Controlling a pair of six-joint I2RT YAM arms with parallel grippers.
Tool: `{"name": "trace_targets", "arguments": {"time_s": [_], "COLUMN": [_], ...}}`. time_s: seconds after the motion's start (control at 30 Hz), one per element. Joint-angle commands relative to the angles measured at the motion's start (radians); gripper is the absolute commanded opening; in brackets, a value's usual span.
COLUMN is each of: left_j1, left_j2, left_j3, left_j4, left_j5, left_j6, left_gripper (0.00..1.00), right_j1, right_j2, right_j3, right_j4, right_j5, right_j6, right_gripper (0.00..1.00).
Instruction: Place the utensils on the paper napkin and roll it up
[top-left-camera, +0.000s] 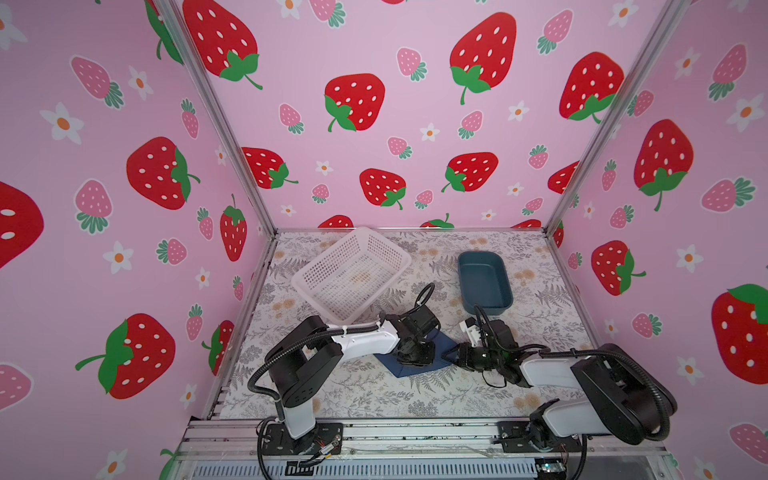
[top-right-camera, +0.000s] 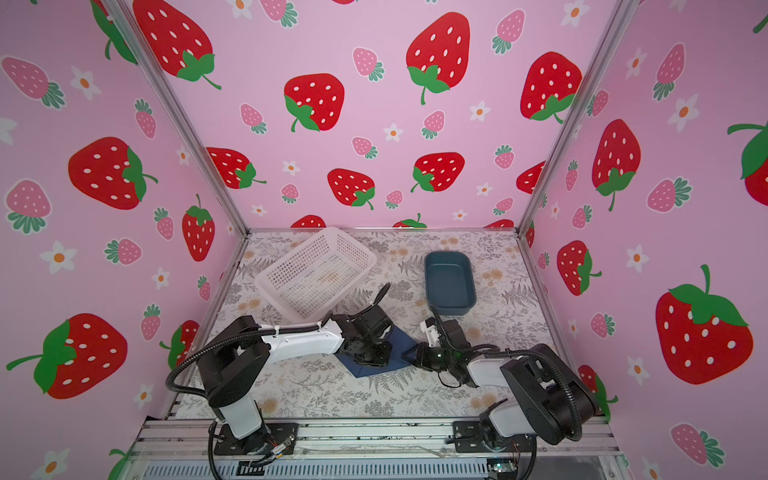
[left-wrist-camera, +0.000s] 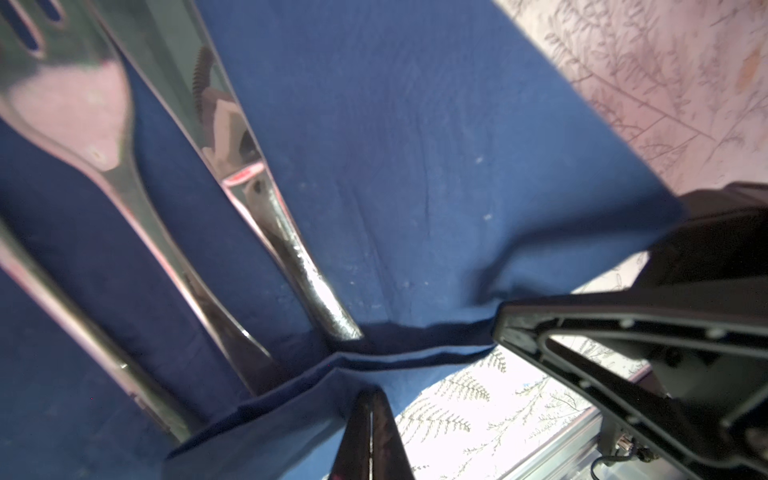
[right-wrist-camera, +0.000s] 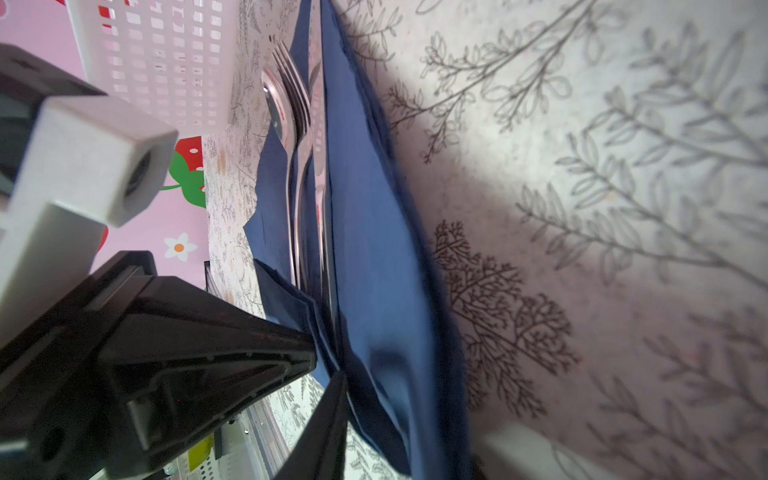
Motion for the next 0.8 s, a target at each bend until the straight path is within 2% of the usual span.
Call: {"name": "trace_targets", "arguments": {"time_s": [0.0,0.27,0.47,0.6,0.67,0.77], "left_j1": [-0.003,-0.002,-0.003,-0.003,-0.002,-0.003], "left_j2": [-0.029,-0.025,-0.024,-0.022,-0.021,-0.017], "left_j3": [0.024,0.025,0.024,0.023,0.023,0.022], "left_j4": [-0.025,-0.022,-0.024,-0.023,-0.025,-0.025], "left_j5": [-0.011,-0.010,-0.012,-0.014,-0.016,-0.018], "left_j6": [0.006,0.005,0.004,0.006,0.006,0.003], "left_gripper": [0.07,0.07,0.07,0.07,0.07,0.08], "right_j1": [0.004,0.005,0.005,0.005,0.005,0.005], "right_j2": [-0.029,0.011,0.004,0.010,0.005,-0.002], "right_j3": [0.019,-0.024,-0.009,0.001,-0.003,-0.006], "right_j4": [-0.083,-0.036,-0.010,0.015,0.050,0.051], "right_j5": [0.034,-0.037,-0.041,-0.063,-0.082,-0.094], "right_j6": [-0.039,-0.045,-0.034,-0.028,-0.015,-0.020], "right_gripper": [0.34,0.36,0.26,0.23,0.23,0.31]}}
